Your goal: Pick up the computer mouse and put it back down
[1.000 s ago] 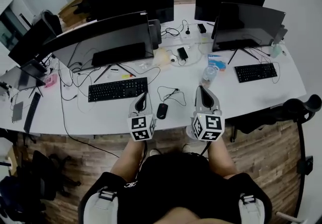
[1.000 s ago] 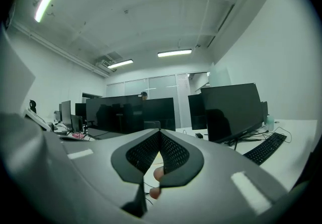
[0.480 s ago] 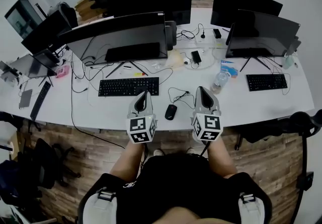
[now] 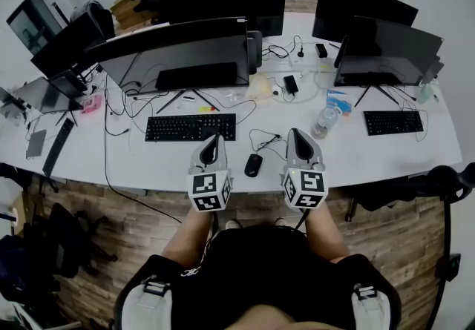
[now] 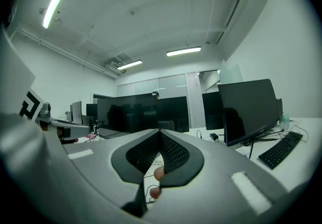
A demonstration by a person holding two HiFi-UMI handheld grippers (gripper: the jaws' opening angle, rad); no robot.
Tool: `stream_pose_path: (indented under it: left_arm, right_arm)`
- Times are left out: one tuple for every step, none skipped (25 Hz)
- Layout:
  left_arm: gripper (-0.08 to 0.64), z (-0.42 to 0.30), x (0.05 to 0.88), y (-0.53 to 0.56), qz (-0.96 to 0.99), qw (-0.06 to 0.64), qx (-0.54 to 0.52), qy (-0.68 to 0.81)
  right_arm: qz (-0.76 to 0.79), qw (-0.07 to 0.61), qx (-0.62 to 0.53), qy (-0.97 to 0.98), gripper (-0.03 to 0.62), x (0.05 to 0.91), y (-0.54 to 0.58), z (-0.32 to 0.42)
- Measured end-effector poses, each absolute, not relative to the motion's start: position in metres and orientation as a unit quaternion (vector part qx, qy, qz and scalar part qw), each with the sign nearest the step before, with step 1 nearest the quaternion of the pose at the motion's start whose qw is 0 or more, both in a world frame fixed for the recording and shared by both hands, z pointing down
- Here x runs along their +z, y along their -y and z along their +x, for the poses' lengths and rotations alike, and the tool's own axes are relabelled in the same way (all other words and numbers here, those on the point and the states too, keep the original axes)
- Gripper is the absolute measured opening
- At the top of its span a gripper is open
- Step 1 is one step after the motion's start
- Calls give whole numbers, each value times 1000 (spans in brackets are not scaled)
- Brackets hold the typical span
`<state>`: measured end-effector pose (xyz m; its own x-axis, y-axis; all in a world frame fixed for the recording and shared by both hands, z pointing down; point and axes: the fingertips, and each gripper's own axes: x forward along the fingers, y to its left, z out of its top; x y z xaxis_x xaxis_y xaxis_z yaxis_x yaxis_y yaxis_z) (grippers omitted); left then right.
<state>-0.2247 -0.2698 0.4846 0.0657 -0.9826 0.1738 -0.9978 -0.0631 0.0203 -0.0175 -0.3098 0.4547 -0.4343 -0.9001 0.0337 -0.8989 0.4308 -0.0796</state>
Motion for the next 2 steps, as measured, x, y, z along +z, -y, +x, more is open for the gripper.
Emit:
stream_pose_path:
  left_arm:
    - [54,-225,485,269,728,66,57,680]
    - [54,-226,485,268,729,66,58,679]
  right_arm:
    - [-532,7,-43,-846,-3,455,309,-19]
    - [-532,7,-44,-846,-3,456,308,-21]
